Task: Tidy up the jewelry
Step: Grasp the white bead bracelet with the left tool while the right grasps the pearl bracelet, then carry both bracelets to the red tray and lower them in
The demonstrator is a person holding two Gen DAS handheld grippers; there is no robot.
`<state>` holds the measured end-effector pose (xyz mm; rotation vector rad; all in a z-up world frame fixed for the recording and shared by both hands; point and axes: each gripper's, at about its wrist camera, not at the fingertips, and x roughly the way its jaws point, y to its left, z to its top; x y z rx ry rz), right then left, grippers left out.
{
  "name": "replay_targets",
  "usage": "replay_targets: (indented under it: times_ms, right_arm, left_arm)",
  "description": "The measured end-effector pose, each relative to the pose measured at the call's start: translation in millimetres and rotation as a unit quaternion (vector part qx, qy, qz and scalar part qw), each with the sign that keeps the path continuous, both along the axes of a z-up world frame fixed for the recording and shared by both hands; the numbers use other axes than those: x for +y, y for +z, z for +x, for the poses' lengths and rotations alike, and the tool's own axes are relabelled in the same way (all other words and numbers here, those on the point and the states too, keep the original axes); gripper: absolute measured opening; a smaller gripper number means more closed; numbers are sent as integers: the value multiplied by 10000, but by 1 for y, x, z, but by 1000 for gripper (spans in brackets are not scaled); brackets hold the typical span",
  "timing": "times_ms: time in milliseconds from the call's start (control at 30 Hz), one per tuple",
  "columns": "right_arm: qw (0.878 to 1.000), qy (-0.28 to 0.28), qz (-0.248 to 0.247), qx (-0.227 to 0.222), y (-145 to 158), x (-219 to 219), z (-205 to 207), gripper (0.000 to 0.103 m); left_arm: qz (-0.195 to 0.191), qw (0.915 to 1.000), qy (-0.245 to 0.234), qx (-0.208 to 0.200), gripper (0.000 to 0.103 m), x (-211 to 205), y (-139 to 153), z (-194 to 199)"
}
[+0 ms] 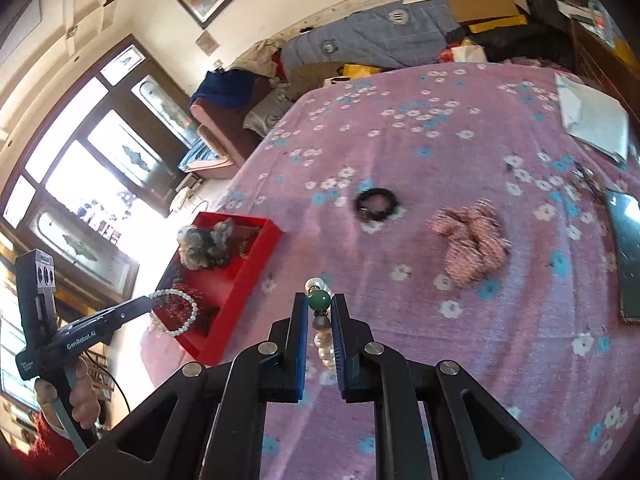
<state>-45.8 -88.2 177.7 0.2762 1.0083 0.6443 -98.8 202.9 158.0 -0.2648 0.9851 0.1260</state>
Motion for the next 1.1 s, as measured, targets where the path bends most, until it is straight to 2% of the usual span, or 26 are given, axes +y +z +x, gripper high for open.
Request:
replay_targets:
  times_ms: [267, 533, 833, 1100]
  right_arm:
    - [9989, 448, -67, -114, 6, 60, 1, 13]
    - [9975, 691, -119, -116, 9, 109, 5, 13]
    - [9960, 859, -266, 0, 2, 162, 14, 13]
    - [9941, 1005, -391, 148, -9, 209, 25, 13]
  left_arm:
    - [86, 9987, 501, -72, 5, 61, 11, -10]
    - [-23, 9984, 560, -13, 5, 90, 5, 1]
    - [-326, 9989, 323, 101, 5, 106, -19, 44]
    - [-620, 9971, 202, 387, 5, 124, -57, 80]
